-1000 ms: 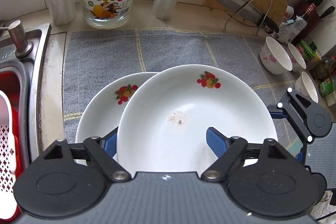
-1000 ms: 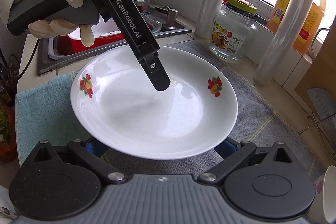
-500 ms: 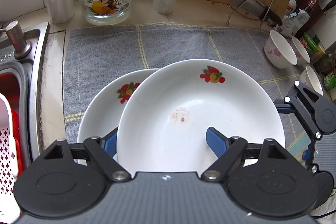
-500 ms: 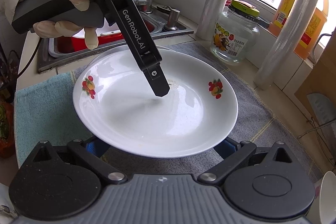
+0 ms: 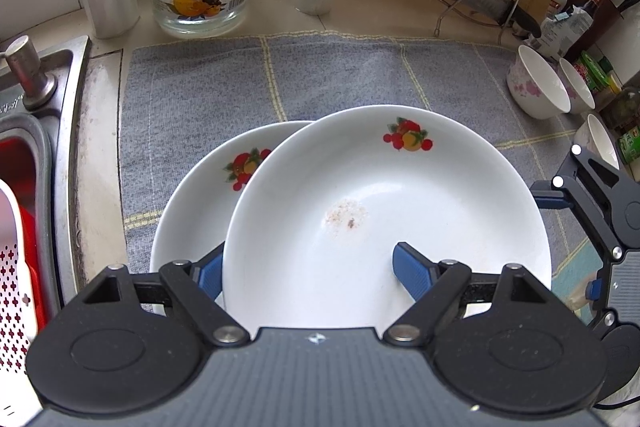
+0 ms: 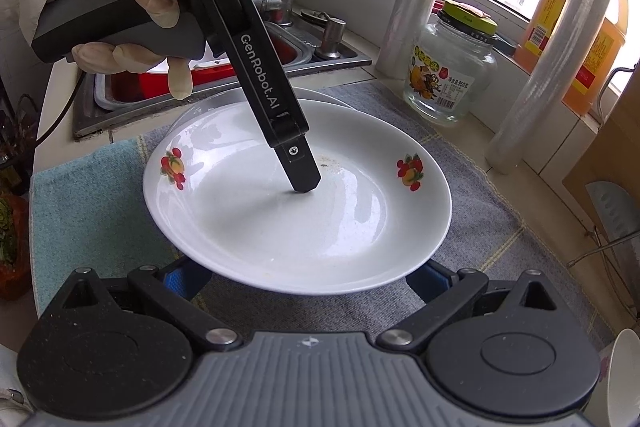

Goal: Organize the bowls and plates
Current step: 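Lower the left-held plate over the stacked plates by the sink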

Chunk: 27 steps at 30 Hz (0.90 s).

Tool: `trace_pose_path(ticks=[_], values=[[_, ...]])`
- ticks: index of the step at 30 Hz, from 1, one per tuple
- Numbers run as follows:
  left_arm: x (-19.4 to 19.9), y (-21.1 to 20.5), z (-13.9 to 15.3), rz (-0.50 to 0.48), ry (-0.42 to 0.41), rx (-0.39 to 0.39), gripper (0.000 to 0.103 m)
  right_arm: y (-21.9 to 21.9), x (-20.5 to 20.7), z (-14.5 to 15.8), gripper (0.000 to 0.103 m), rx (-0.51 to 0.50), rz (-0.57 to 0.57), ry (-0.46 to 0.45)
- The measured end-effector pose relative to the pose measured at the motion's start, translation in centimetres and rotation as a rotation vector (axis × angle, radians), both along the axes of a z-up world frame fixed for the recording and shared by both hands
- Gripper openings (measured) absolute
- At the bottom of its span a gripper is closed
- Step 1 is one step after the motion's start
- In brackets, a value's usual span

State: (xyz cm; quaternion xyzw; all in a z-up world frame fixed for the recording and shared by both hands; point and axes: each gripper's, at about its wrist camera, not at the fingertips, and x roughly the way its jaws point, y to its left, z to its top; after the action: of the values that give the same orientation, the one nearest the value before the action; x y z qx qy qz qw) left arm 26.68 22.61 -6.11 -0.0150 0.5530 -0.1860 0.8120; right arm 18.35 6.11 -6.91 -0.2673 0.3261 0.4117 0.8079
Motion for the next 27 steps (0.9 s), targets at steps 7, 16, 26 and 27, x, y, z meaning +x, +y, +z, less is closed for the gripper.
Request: trace_pose_path(ticks=[7,16,26,27], values=[[-0.04,0.43,-0.21,0.0,0.018,0.001,0.084,0.12,-0.1,0.03,0.103,0.0,0.006,-0.004],[0.02,0.63,-0.32,-0.001,0.032,0.003,0.084,0.23,-0.18,0.04,0.103,-0.003,0.007,-0.007],[-0.16,0.69,-0.2,-0.005,0.034,0.012,0.084,0.32,-0.09,-0.03,0.103,-0.005,0.011,-0.004],[-0.17,0.72,-0.19,-0.004,0.034,0.012,0.084,0.34,-0.09,-0.04,0.103,-0.005,0.012,-0.003]])
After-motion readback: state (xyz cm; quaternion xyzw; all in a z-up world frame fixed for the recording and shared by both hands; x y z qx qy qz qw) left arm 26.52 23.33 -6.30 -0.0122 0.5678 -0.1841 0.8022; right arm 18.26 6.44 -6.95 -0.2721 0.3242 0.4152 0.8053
